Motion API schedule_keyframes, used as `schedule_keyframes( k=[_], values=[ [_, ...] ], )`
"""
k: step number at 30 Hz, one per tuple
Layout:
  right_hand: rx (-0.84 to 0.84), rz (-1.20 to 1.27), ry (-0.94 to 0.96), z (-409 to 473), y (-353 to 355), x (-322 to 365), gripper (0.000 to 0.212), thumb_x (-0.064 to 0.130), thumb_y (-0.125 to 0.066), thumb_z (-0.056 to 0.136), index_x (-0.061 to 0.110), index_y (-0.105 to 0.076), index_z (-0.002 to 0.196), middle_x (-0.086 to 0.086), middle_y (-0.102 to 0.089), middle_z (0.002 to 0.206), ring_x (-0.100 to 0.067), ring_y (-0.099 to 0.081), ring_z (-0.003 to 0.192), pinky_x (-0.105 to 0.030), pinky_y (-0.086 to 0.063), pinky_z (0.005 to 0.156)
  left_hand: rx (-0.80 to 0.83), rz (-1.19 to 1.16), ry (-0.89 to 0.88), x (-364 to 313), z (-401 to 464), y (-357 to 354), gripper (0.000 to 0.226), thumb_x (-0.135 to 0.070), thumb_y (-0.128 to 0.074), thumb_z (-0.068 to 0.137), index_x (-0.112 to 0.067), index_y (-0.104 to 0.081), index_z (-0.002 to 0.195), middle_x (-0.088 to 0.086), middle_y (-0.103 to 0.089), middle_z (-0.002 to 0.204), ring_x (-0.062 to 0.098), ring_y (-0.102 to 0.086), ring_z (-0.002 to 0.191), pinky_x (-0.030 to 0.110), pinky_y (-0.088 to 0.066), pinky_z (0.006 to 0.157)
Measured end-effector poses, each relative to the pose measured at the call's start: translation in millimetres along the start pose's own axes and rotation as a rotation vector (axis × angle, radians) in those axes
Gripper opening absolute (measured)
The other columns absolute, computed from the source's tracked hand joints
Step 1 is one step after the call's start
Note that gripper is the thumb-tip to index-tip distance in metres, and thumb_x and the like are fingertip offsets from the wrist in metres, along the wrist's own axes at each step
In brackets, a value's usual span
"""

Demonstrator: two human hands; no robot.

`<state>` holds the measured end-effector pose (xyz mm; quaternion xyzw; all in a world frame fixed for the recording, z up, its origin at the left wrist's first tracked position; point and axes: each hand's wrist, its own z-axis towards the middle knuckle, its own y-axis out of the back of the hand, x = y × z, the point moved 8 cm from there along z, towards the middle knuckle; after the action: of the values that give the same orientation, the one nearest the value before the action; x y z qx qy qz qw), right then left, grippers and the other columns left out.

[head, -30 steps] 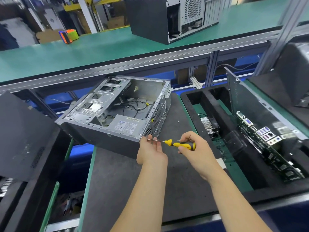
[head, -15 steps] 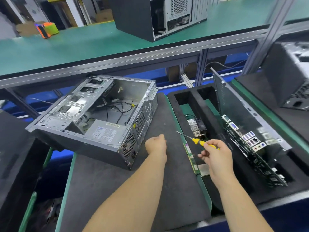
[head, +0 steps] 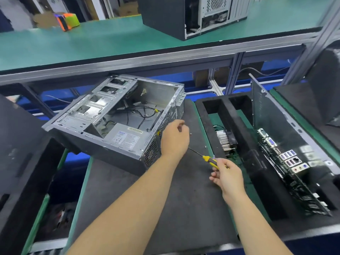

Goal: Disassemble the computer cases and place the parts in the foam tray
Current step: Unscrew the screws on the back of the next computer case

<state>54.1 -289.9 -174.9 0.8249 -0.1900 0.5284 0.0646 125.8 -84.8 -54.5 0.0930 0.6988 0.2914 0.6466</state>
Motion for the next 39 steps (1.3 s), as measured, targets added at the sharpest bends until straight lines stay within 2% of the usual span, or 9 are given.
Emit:
schedule_keyframes(
  k=[4,7,9,13,20,24,30,39],
  values=[
    [0.107,-0.025,-0.078,-13.1,-27.8,-23.8,0.018,0.02,-0.059,0.1,0.006,-0.07,0.097,-0.007,-0.054,0.069,-0.015,-0.047,0.052,-0.03,-0.049,0.049,-0.115,0.204,-0.204,-24.4,15.6,75.5,0.03,-0.027,-0.05,0.095,-0.026,-0.071,0.117,-0.005,-0.07,0.114,0.018,-0.062,0.104,0.037,-0.049,0.093],
    [0.14,-0.063,-0.066,-21.3,-39.0,-37.7,0.017,0.019,-0.07,0.093,0.002,-0.068,0.091,-0.004,-0.049,0.062,-0.016,-0.042,0.052,-0.029,-0.043,0.047,-0.076,0.487,-0.137,9.6,27.4,114.0,0.034,-0.035,-0.047,0.097,-0.028,-0.07,0.122,-0.001,-0.071,0.122,0.027,-0.061,0.114,0.041,-0.047,0.099],
    [0.148,-0.087,-0.058,-24.7,-44.6,-44.0,0.016,0.017,-0.075,0.089,0.003,-0.066,0.088,-0.002,-0.049,0.059,-0.017,-0.038,0.052,-0.028,-0.038,0.046,-0.032,0.668,-0.119,34.4,26.8,121.1,0.036,-0.038,-0.044,0.099,-0.021,-0.072,0.115,0.005,-0.071,0.12,0.032,-0.059,0.118,0.041,-0.044,0.101],
    [0.199,-0.116,-0.074,-31.1,-57.7,-58.1,0.016,0.014,-0.075,0.087,0.005,-0.064,0.081,0.0,-0.047,0.057,-0.017,-0.033,0.05,-0.027,-0.032,0.044,0.007,0.789,-0.121,46.9,26.8,111.4,0.044,-0.047,-0.035,0.097,-0.027,-0.072,0.11,0.002,-0.067,0.125,0.028,-0.049,0.125,0.046,-0.036,0.111],
    [0.185,-0.086,-0.08,-40.1,-60.1,-73.0,0.016,0.017,-0.075,0.088,0.007,-0.064,0.082,-0.003,-0.047,0.06,-0.019,-0.035,0.054,-0.028,-0.034,0.046,0.001,0.794,-0.106,46.0,25.7,111.4,0.046,-0.051,-0.034,0.096,-0.03,-0.074,0.105,0.0,-0.066,0.123,0.024,-0.046,0.126,0.049,-0.028,0.115],
    [0.174,-0.069,-0.084,-41.2,-56.4,-74.9,0.017,0.017,-0.075,0.088,0.007,-0.063,0.082,-0.002,-0.046,0.059,-0.019,-0.035,0.053,-0.028,-0.034,0.046,0.011,0.786,-0.086,46.8,26.2,112.0,0.046,-0.05,-0.033,0.098,-0.029,-0.073,0.11,-0.001,-0.064,0.127,0.022,-0.043,0.13,0.05,-0.024,0.118],
    [0.175,-0.12,-0.064,-45.0,-57.8,-74.2,0.016,0.018,-0.075,0.088,0.009,-0.065,0.079,-0.005,-0.048,0.058,-0.021,-0.037,0.056,-0.031,-0.037,0.049,0.019,0.786,-0.087,46.8,25.0,110.5,0.047,-0.047,-0.032,0.097,-0.027,-0.073,0.112,-0.001,-0.064,0.126,0.022,-0.043,0.13,0.049,-0.024,0.118],
    [0.18,-0.064,-0.12,-46.3,-59.1,-72.5,0.017,0.016,-0.074,0.089,0.004,-0.063,0.086,-0.006,-0.051,0.063,-0.02,-0.038,0.055,-0.031,-0.037,0.05,0.006,0.79,-0.091,45.5,24.5,111.8,0.047,-0.047,-0.033,0.098,-0.027,-0.073,0.113,-0.002,-0.065,0.123,0.021,-0.044,0.128,0.047,-0.024,0.117]
  ],
)
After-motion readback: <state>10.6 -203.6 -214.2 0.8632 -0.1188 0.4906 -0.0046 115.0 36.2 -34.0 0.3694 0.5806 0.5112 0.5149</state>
